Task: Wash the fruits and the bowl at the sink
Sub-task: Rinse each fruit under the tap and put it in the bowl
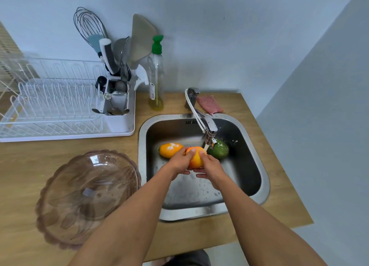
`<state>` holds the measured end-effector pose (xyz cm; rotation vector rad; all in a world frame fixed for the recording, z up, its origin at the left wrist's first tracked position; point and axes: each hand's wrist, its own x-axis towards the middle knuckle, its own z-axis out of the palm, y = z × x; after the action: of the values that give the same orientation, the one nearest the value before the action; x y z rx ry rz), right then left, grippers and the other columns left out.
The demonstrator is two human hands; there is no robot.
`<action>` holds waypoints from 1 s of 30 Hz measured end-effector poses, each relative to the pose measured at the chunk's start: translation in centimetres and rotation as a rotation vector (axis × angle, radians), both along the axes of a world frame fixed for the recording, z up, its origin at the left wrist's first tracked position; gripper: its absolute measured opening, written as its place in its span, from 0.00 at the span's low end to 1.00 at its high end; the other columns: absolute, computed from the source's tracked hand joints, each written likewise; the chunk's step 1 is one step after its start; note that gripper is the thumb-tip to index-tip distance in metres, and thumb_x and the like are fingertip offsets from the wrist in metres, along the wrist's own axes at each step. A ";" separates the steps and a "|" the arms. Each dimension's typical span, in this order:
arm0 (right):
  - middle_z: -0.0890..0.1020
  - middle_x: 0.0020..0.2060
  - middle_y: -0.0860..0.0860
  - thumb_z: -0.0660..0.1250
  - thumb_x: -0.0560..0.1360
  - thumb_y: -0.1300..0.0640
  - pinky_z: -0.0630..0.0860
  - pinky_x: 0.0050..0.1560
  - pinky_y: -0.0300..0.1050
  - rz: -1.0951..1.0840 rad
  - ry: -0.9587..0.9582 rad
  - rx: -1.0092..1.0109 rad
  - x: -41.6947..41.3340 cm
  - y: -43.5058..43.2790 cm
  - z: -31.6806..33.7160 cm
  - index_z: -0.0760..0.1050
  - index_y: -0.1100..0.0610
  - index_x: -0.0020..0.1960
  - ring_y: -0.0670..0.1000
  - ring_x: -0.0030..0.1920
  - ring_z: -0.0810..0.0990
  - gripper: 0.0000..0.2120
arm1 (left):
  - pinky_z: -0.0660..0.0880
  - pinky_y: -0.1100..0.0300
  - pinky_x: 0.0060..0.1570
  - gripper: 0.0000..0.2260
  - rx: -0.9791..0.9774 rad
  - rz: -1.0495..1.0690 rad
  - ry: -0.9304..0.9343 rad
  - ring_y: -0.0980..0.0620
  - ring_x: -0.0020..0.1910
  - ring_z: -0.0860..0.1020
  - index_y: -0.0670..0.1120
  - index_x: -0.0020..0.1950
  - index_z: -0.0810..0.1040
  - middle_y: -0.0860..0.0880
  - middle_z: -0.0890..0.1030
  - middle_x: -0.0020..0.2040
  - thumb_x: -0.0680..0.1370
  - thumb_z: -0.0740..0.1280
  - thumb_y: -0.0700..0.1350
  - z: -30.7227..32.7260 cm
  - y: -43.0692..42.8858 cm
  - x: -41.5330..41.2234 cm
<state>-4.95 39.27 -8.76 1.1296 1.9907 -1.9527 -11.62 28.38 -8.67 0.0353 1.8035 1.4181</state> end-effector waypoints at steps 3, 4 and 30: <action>0.82 0.50 0.60 0.53 0.83 0.49 0.81 0.41 0.48 -0.038 -0.020 -0.070 -0.4 -0.6 0.0 0.69 0.58 0.68 0.56 0.42 0.84 0.19 | 0.77 0.55 0.44 0.21 -0.007 0.041 0.030 0.41 0.60 0.78 0.51 0.73 0.67 0.42 0.74 0.67 0.81 0.59 0.57 -0.3 -0.4 -0.1; 0.82 0.48 0.61 0.52 0.83 0.50 0.82 0.43 0.50 -0.064 -0.018 -0.093 -0.6 -0.8 0.1 0.68 0.59 0.67 0.56 0.42 0.84 0.18 | 0.76 0.54 0.44 0.21 -0.006 0.058 0.026 0.41 0.59 0.79 0.51 0.72 0.68 0.43 0.75 0.65 0.81 0.58 0.58 -0.2 -0.4 -0.1; 0.78 0.50 0.59 0.60 0.77 0.38 0.79 0.37 0.48 -0.128 0.037 -0.134 -6.0 -4.4 1.6 0.72 0.54 0.60 0.55 0.42 0.79 0.22 | 0.71 0.67 0.44 0.09 -0.170 -0.011 0.683 0.57 0.45 0.78 0.47 0.53 0.85 0.49 0.85 0.49 0.73 0.74 0.43 4.5 -7.5 -5.3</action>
<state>-10.99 34.91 -7.16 1.2243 1.8142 -2.1477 -16.94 20.87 -4.13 0.4923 2.4616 1.3285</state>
